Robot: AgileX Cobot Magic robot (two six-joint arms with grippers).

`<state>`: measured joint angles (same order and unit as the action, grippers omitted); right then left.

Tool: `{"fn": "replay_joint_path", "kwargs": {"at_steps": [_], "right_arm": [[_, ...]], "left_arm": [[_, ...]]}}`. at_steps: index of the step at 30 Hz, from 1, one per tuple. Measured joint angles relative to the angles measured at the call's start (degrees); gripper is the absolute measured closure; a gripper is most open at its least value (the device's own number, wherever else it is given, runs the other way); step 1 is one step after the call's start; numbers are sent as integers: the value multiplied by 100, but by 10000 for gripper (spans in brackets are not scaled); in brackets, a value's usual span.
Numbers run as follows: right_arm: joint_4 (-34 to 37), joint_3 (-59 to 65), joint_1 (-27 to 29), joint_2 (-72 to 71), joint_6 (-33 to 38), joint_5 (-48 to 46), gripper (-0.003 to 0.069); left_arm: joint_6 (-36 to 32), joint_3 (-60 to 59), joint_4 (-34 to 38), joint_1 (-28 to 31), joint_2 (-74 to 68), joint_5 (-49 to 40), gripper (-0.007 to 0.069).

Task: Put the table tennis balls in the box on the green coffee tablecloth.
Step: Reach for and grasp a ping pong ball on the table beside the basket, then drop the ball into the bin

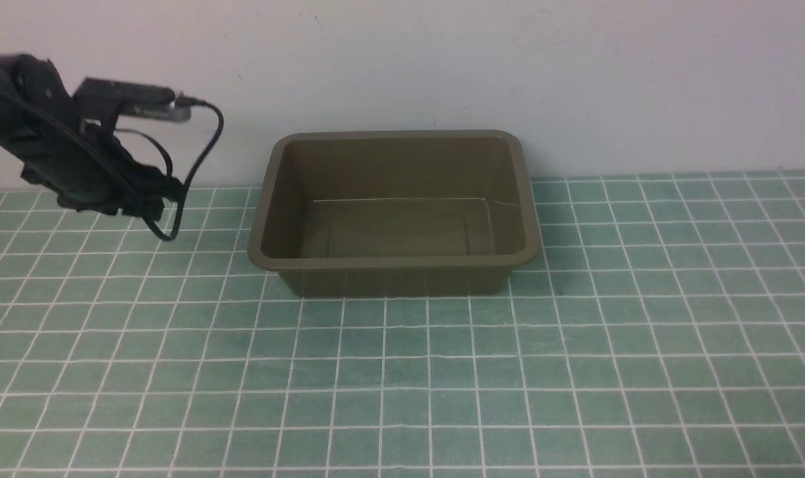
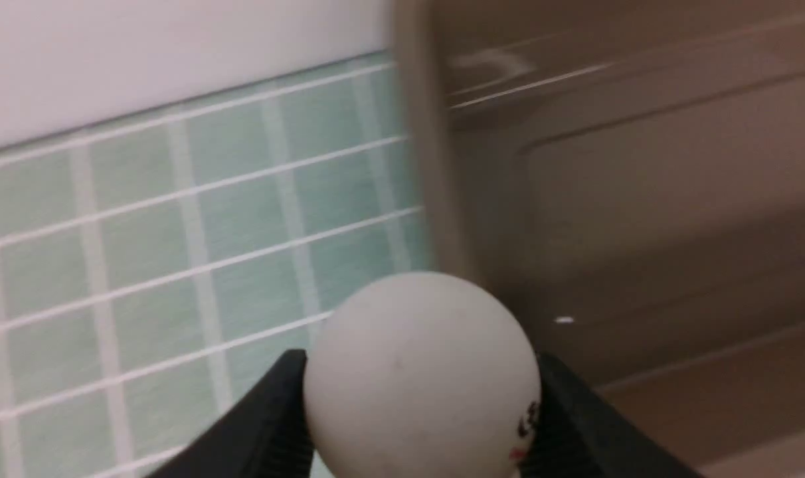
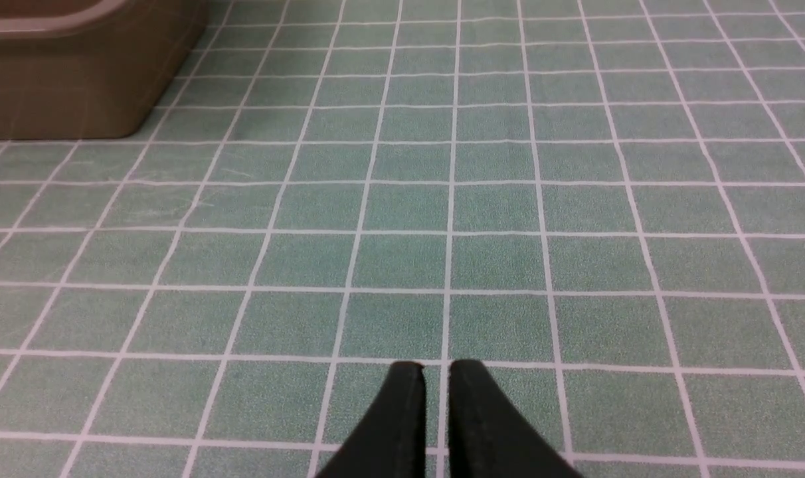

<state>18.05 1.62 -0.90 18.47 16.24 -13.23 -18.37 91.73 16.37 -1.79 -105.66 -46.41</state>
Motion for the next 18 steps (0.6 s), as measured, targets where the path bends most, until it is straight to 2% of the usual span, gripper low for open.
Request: {"fn": "replay_joint_path", "kwargs": {"at_steps": [9,18], "right_arm": [[0,0,0,0,0,0,615],[0,0,0,0,0,0,615]], "left_arm": [[-328,0,156,-1026,-151,428,272],[-399,0,-50,-1698,-610,822,272]]}}
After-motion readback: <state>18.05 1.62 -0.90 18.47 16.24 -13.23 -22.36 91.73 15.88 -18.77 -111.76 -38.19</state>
